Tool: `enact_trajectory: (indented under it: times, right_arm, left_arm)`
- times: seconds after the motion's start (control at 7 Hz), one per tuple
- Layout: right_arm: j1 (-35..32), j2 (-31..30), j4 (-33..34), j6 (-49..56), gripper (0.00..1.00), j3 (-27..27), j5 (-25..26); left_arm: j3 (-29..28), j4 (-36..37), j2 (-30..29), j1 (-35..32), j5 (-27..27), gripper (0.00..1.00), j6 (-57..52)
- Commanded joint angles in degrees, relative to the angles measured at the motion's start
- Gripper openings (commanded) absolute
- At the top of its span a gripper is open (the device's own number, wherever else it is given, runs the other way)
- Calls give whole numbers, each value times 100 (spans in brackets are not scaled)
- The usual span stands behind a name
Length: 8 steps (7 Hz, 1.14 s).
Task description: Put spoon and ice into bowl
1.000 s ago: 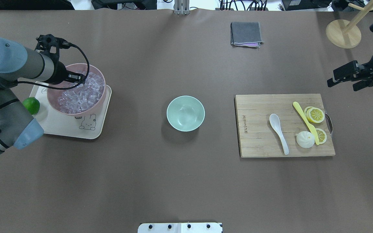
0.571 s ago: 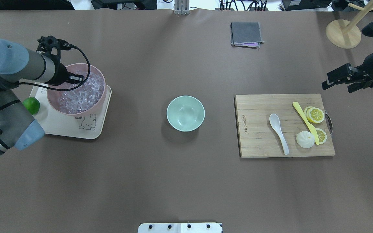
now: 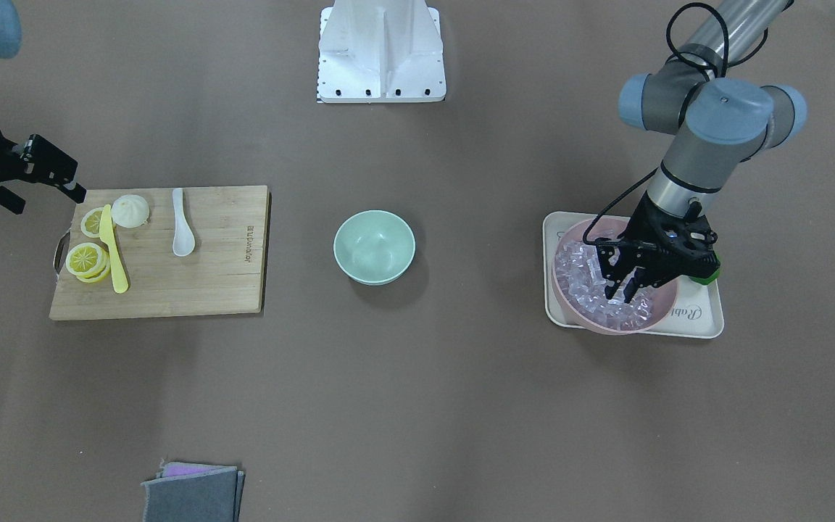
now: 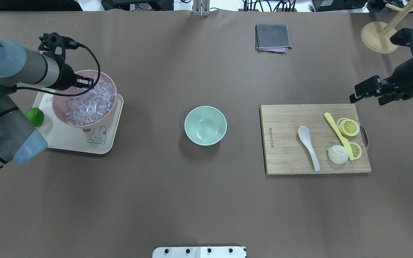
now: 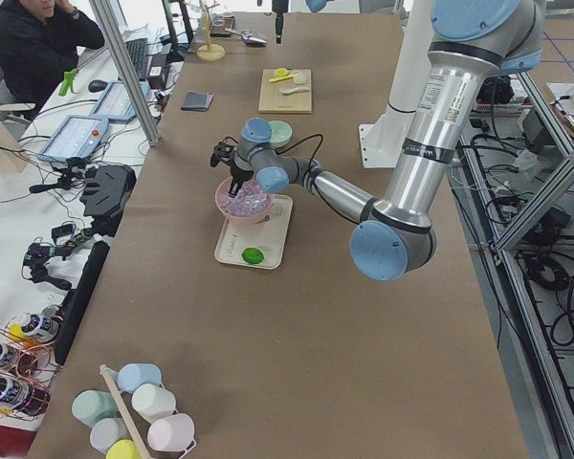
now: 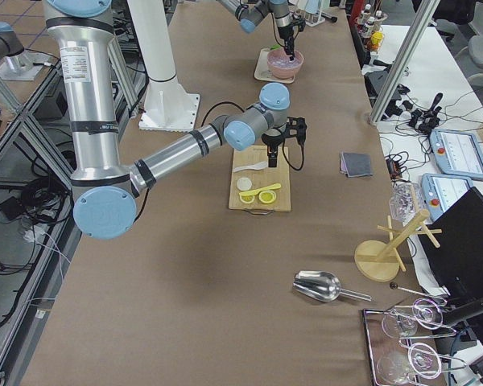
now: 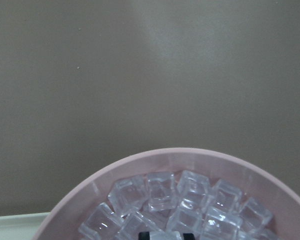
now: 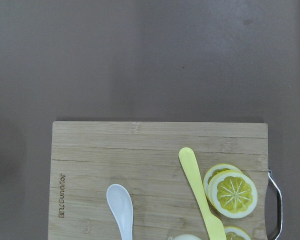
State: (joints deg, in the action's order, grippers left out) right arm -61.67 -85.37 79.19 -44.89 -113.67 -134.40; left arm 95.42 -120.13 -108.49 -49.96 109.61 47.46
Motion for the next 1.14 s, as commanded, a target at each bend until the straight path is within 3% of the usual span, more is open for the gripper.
enact_trajectory:
  times: [0.0, 0.29, 0.57, 0.86, 1.0]
  right_arm:
    - [250, 12, 0, -11, 100, -15, 263]
    - [995, 238, 0, -510, 100, -147, 1140]
    - [1637, 320, 9, -854, 100, -121, 1695]
    - [2008, 328, 9, -829, 80, 10, 1830]
    - [2131, 328, 9, -802, 79, 133, 1908]
  left_arm:
    - [458, 261, 91, -826, 890, 0, 0]
    - [618, 402, 48, -954, 992, 0, 88]
    - [653, 535, -101, -928, 983, 0, 115]
    - [670, 1032, -635, -919, 931, 0, 812]
    - [679, 1088, -708, -893, 913, 0, 870]
